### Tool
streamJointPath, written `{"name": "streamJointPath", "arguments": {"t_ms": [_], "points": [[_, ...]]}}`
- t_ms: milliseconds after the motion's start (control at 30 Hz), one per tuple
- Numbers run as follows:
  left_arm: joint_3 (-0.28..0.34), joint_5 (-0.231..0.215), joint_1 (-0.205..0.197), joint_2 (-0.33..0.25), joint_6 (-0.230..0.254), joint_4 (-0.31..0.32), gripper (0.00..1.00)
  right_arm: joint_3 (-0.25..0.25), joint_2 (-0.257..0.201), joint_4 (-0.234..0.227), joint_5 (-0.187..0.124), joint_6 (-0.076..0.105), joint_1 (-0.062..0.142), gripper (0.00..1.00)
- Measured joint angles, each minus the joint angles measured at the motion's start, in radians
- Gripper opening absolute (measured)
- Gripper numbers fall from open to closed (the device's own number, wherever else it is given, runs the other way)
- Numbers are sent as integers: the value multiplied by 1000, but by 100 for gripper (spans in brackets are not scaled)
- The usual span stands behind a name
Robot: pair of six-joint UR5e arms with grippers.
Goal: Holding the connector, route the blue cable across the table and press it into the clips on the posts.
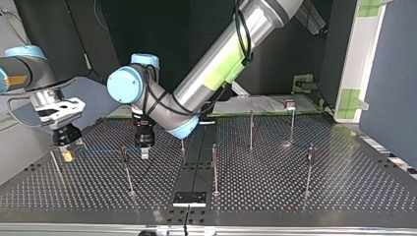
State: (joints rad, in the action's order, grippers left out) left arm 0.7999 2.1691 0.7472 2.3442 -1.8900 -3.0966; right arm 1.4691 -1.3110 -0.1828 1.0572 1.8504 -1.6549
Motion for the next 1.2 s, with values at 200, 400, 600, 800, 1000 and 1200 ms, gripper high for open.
{"name": "streamJointPath", "arguments": {"t_ms": [200, 400, 600, 800, 1000, 1200], "points": [[2, 41, 9, -1, -20, -56, 100, 0, 0, 1, -1, -3, 0, 0], [9, 51, 26, -3, -45, -117, 100, 0, 0, 2, -1, -5, 0, 0], [52, 46, 39, -39, -53, -145, 100, 0, 0, 2, -1, -6, -4, 0], [101, 31, 57, -88, -50, -104, 100, 0, -2, 4, 0, -6, -7, 0], [148, 37, 92, -135, -60, -58, 100, 1, -2, 6, 0, -6, -9, 0], [195, 64, 138, -182, -69, -11, 100, 1, -2, 6, 0, -6, -10, 0]]}}
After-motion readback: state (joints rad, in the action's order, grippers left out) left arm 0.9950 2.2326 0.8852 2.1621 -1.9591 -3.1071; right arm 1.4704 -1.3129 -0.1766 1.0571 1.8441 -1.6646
